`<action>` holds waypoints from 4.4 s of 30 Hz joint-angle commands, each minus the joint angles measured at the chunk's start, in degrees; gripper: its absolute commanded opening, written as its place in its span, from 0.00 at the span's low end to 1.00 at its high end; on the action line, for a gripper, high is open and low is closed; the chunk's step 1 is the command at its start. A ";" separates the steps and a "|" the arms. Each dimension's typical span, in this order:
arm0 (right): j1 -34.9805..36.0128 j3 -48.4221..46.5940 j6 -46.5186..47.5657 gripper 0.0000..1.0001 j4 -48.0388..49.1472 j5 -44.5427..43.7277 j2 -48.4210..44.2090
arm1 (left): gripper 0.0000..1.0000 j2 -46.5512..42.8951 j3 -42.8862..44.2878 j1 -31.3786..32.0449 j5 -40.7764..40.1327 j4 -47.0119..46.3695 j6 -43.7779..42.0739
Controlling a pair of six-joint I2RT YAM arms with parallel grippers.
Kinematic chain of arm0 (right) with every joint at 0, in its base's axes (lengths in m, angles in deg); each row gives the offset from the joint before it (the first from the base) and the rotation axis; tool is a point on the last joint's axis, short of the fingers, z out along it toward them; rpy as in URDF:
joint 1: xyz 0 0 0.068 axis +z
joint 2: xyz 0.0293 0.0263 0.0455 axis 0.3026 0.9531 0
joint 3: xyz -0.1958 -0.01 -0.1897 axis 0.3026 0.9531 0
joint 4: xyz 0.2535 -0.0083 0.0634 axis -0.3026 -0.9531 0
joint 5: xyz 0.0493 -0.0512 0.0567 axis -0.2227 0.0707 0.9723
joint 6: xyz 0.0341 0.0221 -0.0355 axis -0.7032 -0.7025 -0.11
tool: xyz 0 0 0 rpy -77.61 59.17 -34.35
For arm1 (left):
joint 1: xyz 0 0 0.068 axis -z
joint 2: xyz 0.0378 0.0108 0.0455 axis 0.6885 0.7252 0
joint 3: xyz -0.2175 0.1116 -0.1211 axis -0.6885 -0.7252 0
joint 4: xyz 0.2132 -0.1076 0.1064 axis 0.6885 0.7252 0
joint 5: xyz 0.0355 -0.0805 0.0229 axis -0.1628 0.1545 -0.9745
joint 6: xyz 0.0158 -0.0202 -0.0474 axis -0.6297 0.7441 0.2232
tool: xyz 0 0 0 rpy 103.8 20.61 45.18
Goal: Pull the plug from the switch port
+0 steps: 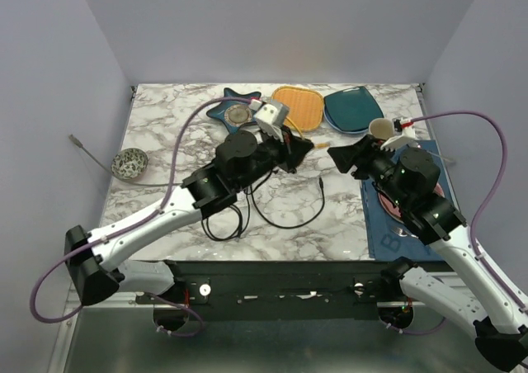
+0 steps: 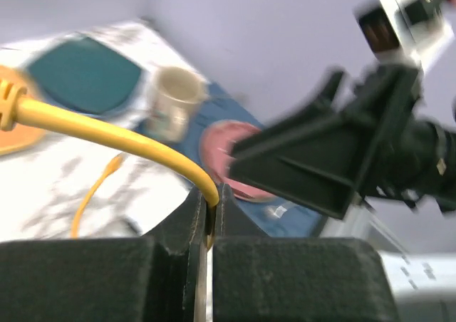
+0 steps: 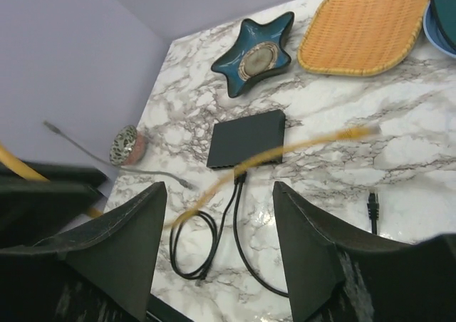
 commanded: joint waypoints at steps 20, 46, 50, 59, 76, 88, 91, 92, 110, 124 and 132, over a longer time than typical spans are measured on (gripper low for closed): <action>0.22 16.25 -3.91 0.66 10.14 8.75 2.69 | 0.00 6.81 11.35 -60.20 -38.06 53.63 27.77; 0.22 13.36 -1.19 0.64 13.75 11.83 14.63 | 0.99 -4.14 -1.90 -48.88 -15.51 36.61 21.18; 0.22 10.38 -0.31 0.64 13.93 14.10 19.63 | 0.99 -6.52 -10.08 -43.35 -9.08 24.84 21.62; 0.40 2.21 -1.88 0.61 14.37 15.17 33.00 | 0.69 3.22 -16.25 -40.43 -5.46 21.38 25.75; -2.59 -18.45 -7.96 0.07 15.07 15.43 64.64 | 0.00 22.65 -6.15 -44.92 -6.78 26.74 31.12; -2.68 -32.43 -6.99 0.06 8.66 19.47 78.97 | 0.00 34.52 -3.06 -44.56 -0.10 22.44 29.53; -2.50 -33.57 -7.16 0.06 8.48 20.88 80.29 | 0.00 35.75 -2.28 -43.42 1.29 21.82 28.31; -2.50 -33.92 -7.43 0.06 8.22 21.84 81.25 | 0.00 36.28 -2.01 -42.55 1.83 21.73 27.52; -1.89 -11.35 -6.55 0.05 13.31 17.72 64.49 | 0.00 36.37 1.94 -27.70 5.53 20.94 23.38; -4.08 -8.35 0.47 0.06 8.75 7.35 47.71 | 0.23 26.10 8.11 -28.12 -17.50 34.83 16.35; -4.00 -9.67 1.45 0.06 12.61 20.59 49.96 | 0.99 10.19 -12.71 -28.04 -1.71 11.65 22.14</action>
